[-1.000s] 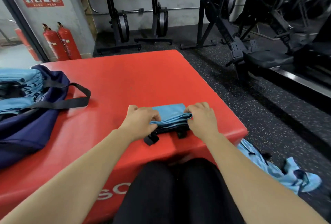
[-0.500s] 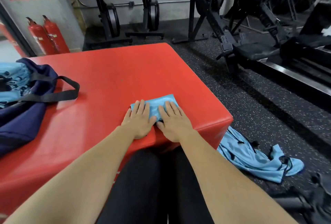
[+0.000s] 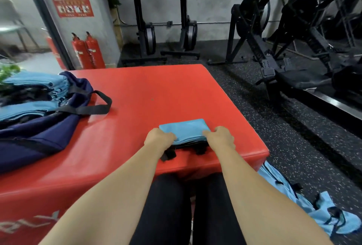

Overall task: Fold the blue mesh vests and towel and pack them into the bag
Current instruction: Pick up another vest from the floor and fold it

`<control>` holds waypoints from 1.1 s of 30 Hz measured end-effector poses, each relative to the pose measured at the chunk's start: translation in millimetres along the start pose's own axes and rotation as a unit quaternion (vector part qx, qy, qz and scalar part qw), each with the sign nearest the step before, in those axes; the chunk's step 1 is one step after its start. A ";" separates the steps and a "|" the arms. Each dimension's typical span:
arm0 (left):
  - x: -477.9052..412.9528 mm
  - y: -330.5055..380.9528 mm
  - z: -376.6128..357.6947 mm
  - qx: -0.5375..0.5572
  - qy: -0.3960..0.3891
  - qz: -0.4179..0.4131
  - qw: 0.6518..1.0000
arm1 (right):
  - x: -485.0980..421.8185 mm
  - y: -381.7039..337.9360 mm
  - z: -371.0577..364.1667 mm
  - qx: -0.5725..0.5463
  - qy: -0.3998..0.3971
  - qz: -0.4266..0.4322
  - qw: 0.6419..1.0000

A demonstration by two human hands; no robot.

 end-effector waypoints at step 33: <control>23.5 -138.9 356.2 0.230 0.150 -0.030 0.961 | 171.0 -276.3 -147.6 -0.161 -0.293 0.326 0.884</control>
Point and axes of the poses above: each hand's wrist, its own x-axis away from the middle knuckle, its own z-axis out of the back of the hand, y = z × x, the point moved 3 cm from there along -x, towards the middle knuckle, and after that the axes turned 1 degree about -z, right-handed, at the moved point
